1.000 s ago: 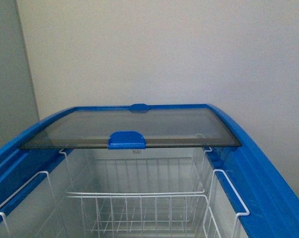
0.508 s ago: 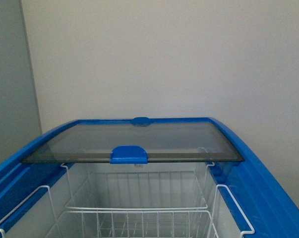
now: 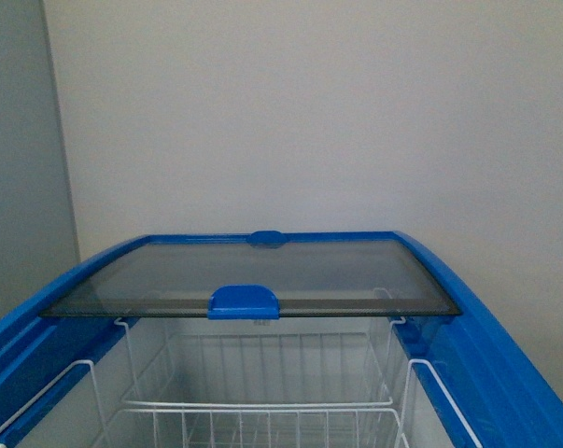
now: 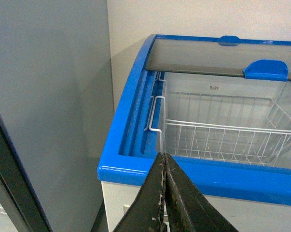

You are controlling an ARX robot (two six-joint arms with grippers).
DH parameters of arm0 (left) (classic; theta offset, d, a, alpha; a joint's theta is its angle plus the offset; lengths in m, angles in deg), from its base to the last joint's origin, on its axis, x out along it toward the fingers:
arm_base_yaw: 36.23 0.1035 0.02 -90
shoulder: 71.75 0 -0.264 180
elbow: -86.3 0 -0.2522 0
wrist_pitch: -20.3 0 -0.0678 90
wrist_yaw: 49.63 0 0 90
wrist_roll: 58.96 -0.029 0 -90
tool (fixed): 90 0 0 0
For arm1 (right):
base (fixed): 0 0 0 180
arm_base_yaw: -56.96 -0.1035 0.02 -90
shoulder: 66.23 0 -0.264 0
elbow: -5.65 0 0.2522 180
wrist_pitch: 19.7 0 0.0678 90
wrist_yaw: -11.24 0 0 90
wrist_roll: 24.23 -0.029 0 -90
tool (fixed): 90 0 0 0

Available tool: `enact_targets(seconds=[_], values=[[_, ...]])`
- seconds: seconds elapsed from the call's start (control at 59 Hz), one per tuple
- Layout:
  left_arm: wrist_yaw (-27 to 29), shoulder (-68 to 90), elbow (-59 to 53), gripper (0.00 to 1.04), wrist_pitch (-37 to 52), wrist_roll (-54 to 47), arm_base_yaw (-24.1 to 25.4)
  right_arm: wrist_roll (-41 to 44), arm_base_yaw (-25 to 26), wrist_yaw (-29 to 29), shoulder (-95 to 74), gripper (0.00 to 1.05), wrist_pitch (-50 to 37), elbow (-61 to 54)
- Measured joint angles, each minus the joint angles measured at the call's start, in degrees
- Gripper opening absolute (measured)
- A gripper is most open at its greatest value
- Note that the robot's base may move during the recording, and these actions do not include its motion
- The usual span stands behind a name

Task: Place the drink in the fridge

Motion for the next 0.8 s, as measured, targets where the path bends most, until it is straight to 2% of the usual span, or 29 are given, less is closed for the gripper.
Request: enact_targets(seconds=[0.492,0.695,0.797], values=[[0.0,0.0,0.0,0.03,0.0,0.0,0.0,0.0,0.0,0.0,0.8,0.03,-0.1,-0.4],[0.0,0.0,0.0,0.38,0.0,0.0,0.0,0.1,0.0,0.0,0.8,0.36,-0.1,-0.4],[0.0,0.0,0.0,0.52,0.0,0.0,0.0,0.1,0.0,0.0,0.8,0.5,-0.1,-0.4]])
